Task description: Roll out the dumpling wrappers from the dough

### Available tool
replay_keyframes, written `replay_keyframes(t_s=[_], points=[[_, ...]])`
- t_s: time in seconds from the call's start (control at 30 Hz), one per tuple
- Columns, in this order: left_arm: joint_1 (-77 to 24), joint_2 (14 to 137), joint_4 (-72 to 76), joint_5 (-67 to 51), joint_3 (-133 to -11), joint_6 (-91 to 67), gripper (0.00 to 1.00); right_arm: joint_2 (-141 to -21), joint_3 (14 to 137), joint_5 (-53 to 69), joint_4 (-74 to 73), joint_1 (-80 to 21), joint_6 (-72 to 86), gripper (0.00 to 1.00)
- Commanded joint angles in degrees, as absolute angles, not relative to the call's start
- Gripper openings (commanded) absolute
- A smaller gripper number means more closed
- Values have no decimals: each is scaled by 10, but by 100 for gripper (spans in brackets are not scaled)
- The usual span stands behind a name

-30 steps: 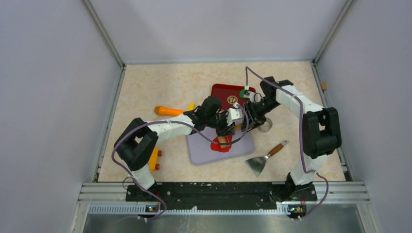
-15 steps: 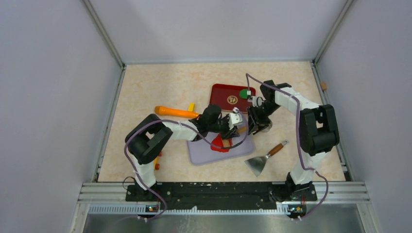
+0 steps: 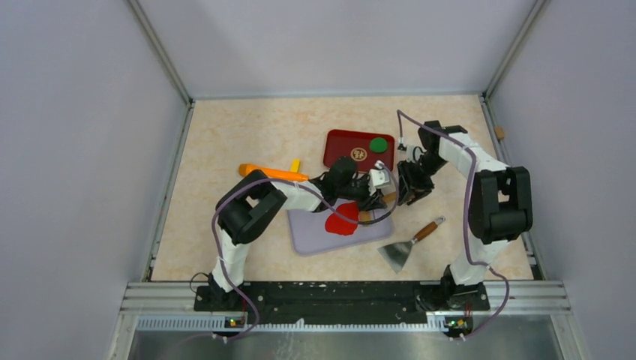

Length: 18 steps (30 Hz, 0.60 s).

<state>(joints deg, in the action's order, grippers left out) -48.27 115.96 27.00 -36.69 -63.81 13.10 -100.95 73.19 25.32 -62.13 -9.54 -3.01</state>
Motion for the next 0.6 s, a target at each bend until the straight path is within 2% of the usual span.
replay_keyframes(t_s=[0.0,0.33,0.57], points=[[-513,1187,289,-377,-691,138,0,-975,766,312,-617,-103,-59,0],[-505,1063,130,-410,-714,161,0,-931,834,518,-695,-90,-133,0],[-503,1013,64,-404,-681,147,0,-954,800,546,-679,-101,-114,0]])
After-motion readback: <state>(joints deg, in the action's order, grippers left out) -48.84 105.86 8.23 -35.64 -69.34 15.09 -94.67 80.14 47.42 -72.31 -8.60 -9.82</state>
